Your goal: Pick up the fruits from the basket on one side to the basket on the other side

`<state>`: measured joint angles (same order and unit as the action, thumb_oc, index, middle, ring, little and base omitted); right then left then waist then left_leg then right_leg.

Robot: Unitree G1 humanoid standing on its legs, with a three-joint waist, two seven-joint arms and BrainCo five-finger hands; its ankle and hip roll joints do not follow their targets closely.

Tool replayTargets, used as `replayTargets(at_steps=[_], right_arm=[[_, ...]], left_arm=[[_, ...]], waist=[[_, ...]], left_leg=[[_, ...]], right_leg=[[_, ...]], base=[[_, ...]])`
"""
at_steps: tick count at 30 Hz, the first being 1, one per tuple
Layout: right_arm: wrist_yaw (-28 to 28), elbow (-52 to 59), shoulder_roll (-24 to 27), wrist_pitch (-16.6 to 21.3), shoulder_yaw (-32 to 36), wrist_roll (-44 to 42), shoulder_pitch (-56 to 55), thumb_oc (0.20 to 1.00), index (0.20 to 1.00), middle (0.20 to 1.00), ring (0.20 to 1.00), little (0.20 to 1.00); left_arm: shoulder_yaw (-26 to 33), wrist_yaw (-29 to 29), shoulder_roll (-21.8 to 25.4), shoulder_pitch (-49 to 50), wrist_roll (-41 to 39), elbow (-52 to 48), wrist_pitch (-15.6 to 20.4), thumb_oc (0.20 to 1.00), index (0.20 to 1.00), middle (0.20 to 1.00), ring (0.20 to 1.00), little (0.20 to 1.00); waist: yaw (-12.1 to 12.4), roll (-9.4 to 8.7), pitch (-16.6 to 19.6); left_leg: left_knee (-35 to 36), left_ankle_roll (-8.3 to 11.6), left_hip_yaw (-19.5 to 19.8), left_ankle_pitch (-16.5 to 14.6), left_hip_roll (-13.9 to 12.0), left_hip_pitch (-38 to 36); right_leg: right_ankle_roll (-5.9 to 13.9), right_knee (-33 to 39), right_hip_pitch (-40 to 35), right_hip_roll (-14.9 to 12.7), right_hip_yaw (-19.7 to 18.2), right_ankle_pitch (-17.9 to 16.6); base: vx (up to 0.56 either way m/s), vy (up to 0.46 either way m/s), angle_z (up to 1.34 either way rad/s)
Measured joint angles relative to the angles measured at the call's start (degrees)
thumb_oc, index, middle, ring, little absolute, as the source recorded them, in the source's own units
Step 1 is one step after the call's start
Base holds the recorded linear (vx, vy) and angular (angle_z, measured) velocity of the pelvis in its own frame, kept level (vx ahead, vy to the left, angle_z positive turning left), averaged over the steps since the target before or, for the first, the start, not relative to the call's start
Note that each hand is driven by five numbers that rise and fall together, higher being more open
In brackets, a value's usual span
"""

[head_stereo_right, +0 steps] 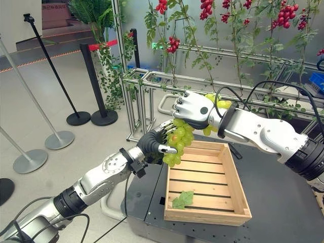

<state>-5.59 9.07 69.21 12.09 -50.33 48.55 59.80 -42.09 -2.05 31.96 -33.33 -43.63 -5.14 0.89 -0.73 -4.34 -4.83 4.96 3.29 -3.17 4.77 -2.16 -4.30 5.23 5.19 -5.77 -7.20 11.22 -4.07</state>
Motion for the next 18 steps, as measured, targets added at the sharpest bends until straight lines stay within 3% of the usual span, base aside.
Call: replayTargets(at_steps=[18], right_arm=[[-0.4, 0.4, -0.4, 0.0, -4.1, 0.3, 4.7, 0.200, 0.200, 0.200, 0.200, 0.200]], left_arm=[[-1.3, 0.2, 1.2, -0.7, 0.1, 0.1, -0.6, 1.000, 1.000, 1.000, 1.000, 1.000]], waist=[[-0.1, 0.19, 0.2]], left_leg=[[0.0, -0.04, 0.1, 0.0, 0.0, 0.0]], right_leg=[[0.00, 0.0, -0.1, 0.0, 0.1, 0.0]], base=[[0.00, 0.000, 0.00]])
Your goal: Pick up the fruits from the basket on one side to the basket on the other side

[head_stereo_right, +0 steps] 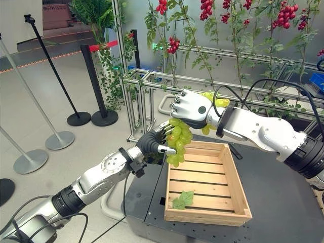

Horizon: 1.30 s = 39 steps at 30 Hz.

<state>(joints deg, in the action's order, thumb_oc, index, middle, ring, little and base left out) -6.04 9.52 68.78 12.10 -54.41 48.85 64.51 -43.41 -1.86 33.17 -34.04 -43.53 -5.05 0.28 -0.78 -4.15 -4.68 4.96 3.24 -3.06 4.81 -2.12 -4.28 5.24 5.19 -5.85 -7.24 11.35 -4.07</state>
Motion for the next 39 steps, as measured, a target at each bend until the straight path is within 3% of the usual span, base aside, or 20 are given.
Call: replayTargets(at_steps=[2, 7, 15, 28, 33, 39], right_arm=[[-0.1, 0.5, 0.2, 0.0, -3.1, 0.0, 4.2, 0.200, 0.200, 0.200, 0.200, 0.200], [-5.1, 7.3, -3.4, 0.0, -3.1, 0.0, 13.3, 0.200, 0.200, 0.200, 0.200, 0.200], [-6.8, 8.6, -5.0, 0.0, -3.1, -0.1, 16.7, 0.200, 0.200, 0.200, 0.200, 0.200], [-6.7, 8.6, -5.2, 0.0, -3.1, -0.1, 16.4, 0.200, 0.200, 0.200, 0.200, 0.200], [-7.0, 8.5, -3.5, 0.0, -3.0, -0.1, 14.2, 0.200, 0.200, 0.200, 0.200, 0.200], [-6.0, 8.6, 1.0, 0.1, -1.5, -0.1, 7.2, 0.200, 0.200, 0.200, 0.200, 0.200]], left_arm=[[-0.6, 0.5, -0.4, -0.3, 0.0, 0.8, -0.3, 1.000, 1.000, 1.000, 1.000, 1.000], [-8.3, -1.1, -3.0, -2.7, 0.0, 4.1, -3.0, 1.000, 1.000, 1.000, 1.000, 1.000], [-8.9, -0.9, -1.7, -2.7, 0.1, 6.8, -3.5, 1.000, 1.000, 1.000, 1.000, 1.000], [-8.9, -0.3, -1.6, -3.0, -1.7, 4.8, -3.4, 1.000, 1.000, 1.000, 1.000, 1.000], [-8.2, -1.5, 3.2, -2.3, -2.3, 2.8, -3.3, 1.000, 1.000, 1.000, 1.000, 1.000], [-2.7, -6.0, 18.0, 3.4, 0.2, 1.6, -3.3, 1.000, 1.000, 1.000, 1.000, 1.000]], waist=[[0.0, 0.17, 0.2], [0.0, 0.35, 0.5], [0.0, -0.59, 1.7], [0.0, -0.64, 1.7], [0.1, -0.56, 1.7], [0.6, 0.21, 1.6]], left_leg=[[0.0, 0.00, 0.0, 0.0, 0.0, 0.0], [0.0, 0.01, 0.0, 0.0, 0.0, 0.0], [0.0, -0.01, 0.0, 0.0, 0.0, 0.0], [0.0, -0.05, 0.0, 0.0, 0.1, 0.0], [0.0, -0.05, 0.1, 0.0, -0.1, 0.0], [0.0, -0.13, 0.2, 0.0, -0.1, 0.0]], right_leg=[[0.04, 0.0, 0.0, 0.0, 0.0, 0.0], [0.09, 0.0, 0.0, 0.0, 0.0, 0.1], [0.21, -0.1, 0.0, -0.1, 0.0, 0.2], [0.15, 0.0, 0.0, -0.1, 0.0, 0.1], [0.31, 0.0, 0.0, -0.1, 0.1, 0.2], [0.40, 0.0, -0.3, -0.5, 0.3, 0.3]], base=[[0.00, 0.000, 0.00], [0.00, 0.000, 0.00], [0.00, 0.000, 0.00], [0.00, 0.000, 0.00], [0.00, -0.006, 0.00], [0.00, -0.001, 0.01]])
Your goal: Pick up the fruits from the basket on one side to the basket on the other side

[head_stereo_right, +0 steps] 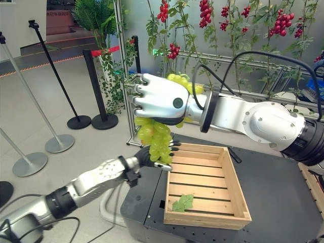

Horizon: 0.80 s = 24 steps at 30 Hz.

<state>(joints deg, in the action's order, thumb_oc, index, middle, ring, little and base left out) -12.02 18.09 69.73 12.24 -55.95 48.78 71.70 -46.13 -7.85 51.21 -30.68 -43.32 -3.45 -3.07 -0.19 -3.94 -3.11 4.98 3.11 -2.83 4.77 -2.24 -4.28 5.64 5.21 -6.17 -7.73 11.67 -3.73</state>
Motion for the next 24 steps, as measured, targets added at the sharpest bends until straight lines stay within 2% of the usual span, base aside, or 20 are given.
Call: replayTargets(at_steps=[4, 6, 16, 21, 24], right_arm=[[0.7, -0.1, 0.5, 0.2, 0.3, 0.0, -1.2, 0.200, 0.200, 0.200, 0.200, 0.200], [1.2, -0.2, 0.5, 0.5, 0.3, 0.0, -1.3, 0.200, 0.200, 0.200, 0.200, 0.200], [1.6, -0.3, 0.6, 1.2, 0.5, 0.0, -2.1, 0.200, 0.200, 0.200, 0.200, 0.200], [1.6, -0.4, 0.4, 1.2, 0.5, 0.0, -2.1, 0.200, 0.200, 0.200, 0.200, 0.200], [1.6, -0.4, 0.2, 1.2, 0.5, 0.0, -2.0, 0.200, 0.200, 0.200, 0.200, 0.200]], left_arm=[[1.8, -2.0, 7.1, 1.5, -0.1, -5.1, 0.1, 1.000, 1.000, 1.000, 1.000, 1.000], [2.7, -2.7, 8.5, 1.5, -0.2, -6.9, 0.4, 1.000, 1.000, 1.000, 1.000, 1.000], [3.0, -3.1, 11.2, 1.5, -0.9, -9.6, 2.2, 1.000, 1.000, 1.000, 1.000, 1.000], [2.7, -2.9, 10.5, 1.0, -4.9, -12.0, 2.4, 1.000, 1.000, 1.000, 1.000, 1.000], [1.9, -2.2, 8.1, -1.3, -7.2, -13.4, 2.5, 1.000, 1.000, 1.000, 1.000, 1.000]], waist=[[0.1, 0.44, -0.2], [0.8, 0.71, -0.3], [1.0, 0.78, -0.4], [1.0, 0.75, -0.4], [1.0, 0.68, -0.4]], left_leg=[[0.0, -0.02, 0.4, 0.0, 0.1, 0.0], [0.0, -0.03, 0.6, 0.0, 0.3, -0.1], [0.0, -0.06, 1.3, 0.0, 0.4, 0.0], [0.0, -0.06, 1.3, 0.0, 0.4, 0.0], [0.0, -0.06, 1.4, 0.0, 0.5, 0.0]], right_leg=[[-0.05, 0.0, -0.1, -0.1, 0.5, 0.0], [0.00, 0.0, -0.3, 0.0, 0.6, 0.1], [0.10, 0.0, -0.6, -0.2, 1.3, 0.2], [0.11, 0.0, -0.6, -0.1, 1.3, 0.2], [0.12, 0.0, -0.7, -0.1, 1.4, 0.2]], base=[[0.01, -0.006, 0.06], [0.00, -0.006, 0.05], [0.00, 0.000, 0.04], [0.00, 0.000, 0.00], [0.00, 0.000, 0.00]])
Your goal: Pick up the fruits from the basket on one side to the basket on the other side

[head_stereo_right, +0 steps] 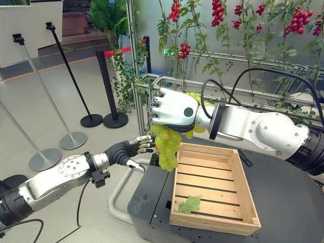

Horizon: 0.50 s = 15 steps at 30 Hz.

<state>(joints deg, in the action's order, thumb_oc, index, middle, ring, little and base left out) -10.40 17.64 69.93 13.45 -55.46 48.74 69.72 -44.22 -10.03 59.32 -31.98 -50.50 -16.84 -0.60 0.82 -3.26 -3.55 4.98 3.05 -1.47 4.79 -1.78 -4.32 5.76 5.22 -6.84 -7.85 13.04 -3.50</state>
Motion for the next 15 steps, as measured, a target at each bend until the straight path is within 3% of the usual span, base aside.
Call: replayTargets(at_steps=[5, 15], right_arm=[[-0.5, -0.6, -2.7, 0.0, -1.0, 0.0, 2.6, 0.200, 0.200, 0.200, 0.200, 0.200], [-2.1, -0.8, -4.0, -0.1, -1.9, 0.0, 6.0, 0.200, 0.200, 0.200, 0.200, 0.200]], left_arm=[[-6.3, 2.0, -6.3, -6.0, -1.2, 0.4, 0.0, 1.000, 1.000, 1.000, 1.000, 1.000], [-8.9, 5.0, -13.0, -8.9, -4.8, 2.4, 0.0, 1.000, 1.000, 1.000, 1.000, 1.000]], waist=[[-0.2, -0.03, -0.1], [-1.5, -0.02, -0.1]], left_leg=[[0.0, -0.02, 0.0, 0.0, 0.0, 0.0], [0.0, -0.02, -0.1, 0.0, 0.0, 0.0]], right_leg=[[0.00, 0.0, 0.1, 0.0, 0.0, 0.0], [0.04, 0.0, 0.1, 0.0, -0.1, 0.0]], base=[[0.00, 0.000, 0.00], [0.00, 0.000, 0.00]])
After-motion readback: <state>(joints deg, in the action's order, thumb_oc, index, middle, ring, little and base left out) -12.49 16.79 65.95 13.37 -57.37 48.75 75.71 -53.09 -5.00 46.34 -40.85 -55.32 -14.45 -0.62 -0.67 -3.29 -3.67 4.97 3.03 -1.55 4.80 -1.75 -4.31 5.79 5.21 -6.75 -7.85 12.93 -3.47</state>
